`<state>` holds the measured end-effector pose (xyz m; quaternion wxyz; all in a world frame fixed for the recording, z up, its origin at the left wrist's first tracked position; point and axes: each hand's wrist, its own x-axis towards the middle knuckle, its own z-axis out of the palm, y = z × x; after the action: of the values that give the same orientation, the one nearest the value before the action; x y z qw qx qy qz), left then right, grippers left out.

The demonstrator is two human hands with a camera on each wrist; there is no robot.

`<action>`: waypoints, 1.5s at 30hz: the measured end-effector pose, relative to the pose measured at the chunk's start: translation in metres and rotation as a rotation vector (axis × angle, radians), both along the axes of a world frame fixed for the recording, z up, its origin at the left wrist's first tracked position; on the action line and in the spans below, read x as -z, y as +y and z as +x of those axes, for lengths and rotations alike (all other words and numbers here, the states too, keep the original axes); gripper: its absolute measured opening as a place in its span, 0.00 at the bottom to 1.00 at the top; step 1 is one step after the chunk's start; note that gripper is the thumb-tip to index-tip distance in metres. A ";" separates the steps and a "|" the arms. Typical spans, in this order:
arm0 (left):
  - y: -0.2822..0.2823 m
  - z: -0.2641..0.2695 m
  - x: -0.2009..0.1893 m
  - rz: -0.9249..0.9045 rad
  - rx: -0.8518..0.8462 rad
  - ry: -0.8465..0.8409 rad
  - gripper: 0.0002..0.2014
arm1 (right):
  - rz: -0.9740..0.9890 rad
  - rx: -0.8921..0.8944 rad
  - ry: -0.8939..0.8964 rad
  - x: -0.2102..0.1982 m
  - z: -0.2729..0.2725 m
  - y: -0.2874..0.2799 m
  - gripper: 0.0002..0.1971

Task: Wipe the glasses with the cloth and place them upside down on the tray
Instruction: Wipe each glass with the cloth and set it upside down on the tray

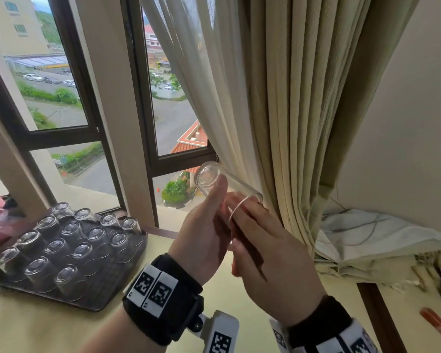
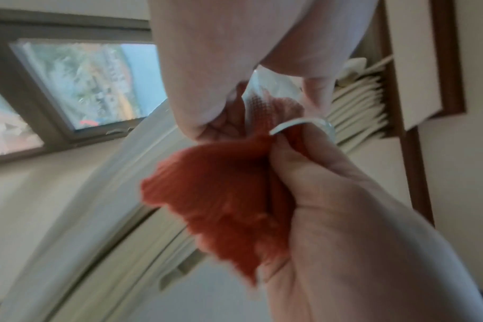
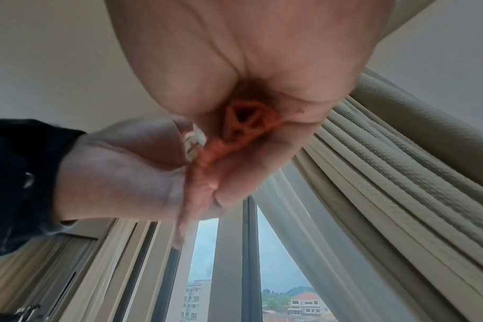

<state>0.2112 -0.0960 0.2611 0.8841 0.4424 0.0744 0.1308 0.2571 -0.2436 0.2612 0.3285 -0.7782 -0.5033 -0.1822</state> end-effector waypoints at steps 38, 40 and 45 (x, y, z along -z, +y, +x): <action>0.010 -0.002 -0.013 0.205 -0.049 -0.008 0.49 | 0.416 -0.322 1.008 0.004 -0.010 0.020 0.25; 0.015 0.000 -0.011 0.173 -0.066 0.015 0.45 | 0.254 -0.183 0.652 0.009 -0.001 0.020 0.22; 0.003 -0.003 -0.007 0.354 -0.057 0.089 0.32 | -0.049 0.042 0.049 0.019 0.018 0.022 0.27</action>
<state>0.2086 -0.0925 0.2685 0.7842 0.5940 0.1019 0.1472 0.2752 -0.2216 0.2421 0.3177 -0.8006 -0.4830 -0.1578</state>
